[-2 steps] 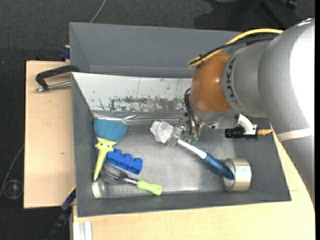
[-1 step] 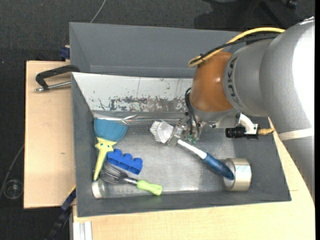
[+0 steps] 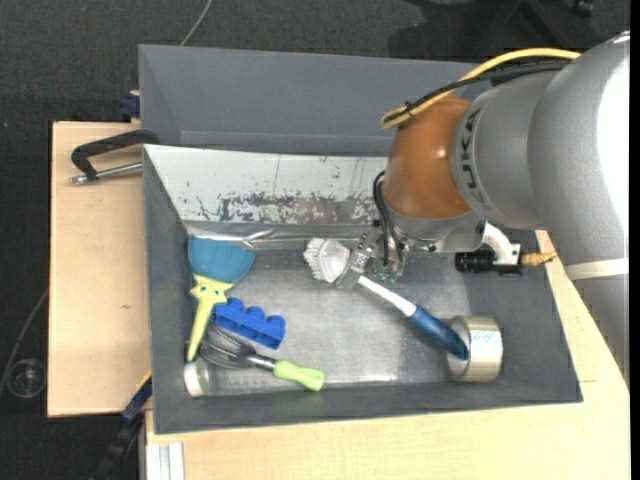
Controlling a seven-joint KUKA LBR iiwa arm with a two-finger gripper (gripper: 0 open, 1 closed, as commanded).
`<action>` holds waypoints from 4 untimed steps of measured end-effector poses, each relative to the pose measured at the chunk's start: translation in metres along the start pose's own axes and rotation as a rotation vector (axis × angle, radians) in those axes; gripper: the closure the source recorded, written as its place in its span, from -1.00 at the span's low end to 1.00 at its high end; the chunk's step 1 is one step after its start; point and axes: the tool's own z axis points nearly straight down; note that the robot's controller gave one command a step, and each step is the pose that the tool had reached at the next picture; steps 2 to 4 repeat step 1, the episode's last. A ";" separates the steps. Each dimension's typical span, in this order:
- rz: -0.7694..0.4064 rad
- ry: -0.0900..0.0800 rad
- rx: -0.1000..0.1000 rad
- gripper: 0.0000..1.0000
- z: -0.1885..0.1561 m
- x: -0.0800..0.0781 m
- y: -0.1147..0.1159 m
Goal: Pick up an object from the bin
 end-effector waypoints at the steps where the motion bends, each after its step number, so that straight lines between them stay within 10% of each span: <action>1: 0.000 0.001 0.001 1.00 -0.023 0.000 0.000; 4: 0.000 0.001 0.001 1.00 -0.023 0.000 0.000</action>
Offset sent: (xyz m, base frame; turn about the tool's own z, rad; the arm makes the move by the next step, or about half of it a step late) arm 0.0001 0.0002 0.0060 0.0000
